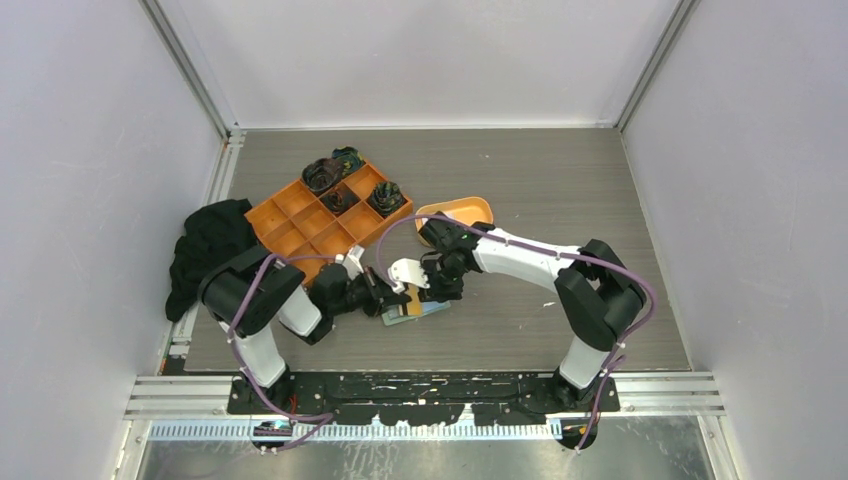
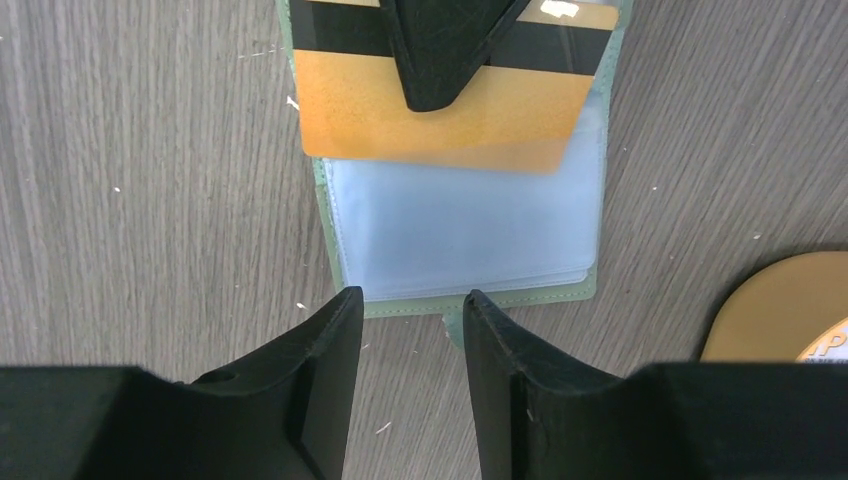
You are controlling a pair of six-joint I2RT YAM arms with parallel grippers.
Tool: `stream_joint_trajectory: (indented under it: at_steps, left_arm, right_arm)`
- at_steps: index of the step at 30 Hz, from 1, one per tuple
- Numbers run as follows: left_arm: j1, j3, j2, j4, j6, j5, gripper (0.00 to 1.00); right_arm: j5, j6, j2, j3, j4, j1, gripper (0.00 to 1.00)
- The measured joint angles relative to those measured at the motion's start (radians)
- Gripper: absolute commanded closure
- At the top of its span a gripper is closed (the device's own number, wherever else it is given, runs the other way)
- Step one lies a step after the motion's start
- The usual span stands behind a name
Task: Put the credit cards into the card holder
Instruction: Insert the credit card into the card holder.
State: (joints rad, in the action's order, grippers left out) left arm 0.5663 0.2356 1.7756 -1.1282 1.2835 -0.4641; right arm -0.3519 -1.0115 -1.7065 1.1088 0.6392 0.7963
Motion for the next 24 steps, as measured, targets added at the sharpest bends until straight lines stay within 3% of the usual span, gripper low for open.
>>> stream_joint_trajectory:
  at_steps: [7,18,24]
  left_arm:
    - [0.021,0.0,0.051,-0.068,0.0,0.045,1.0]
    - [0.03,-0.034,0.18,-0.316,0.017,0.079,1.0]
    - [0.035,-0.054,0.195,-0.342,0.053,0.096,1.0]
  right_arm:
    - [0.048,0.0,-0.031,-0.008,-0.039,0.007,0.56]
    - [0.085,-0.008,-0.052,-0.006,-0.039,0.021,0.64]
    - [0.09,-0.015,-0.055,-0.002,-0.031,0.027,0.64]
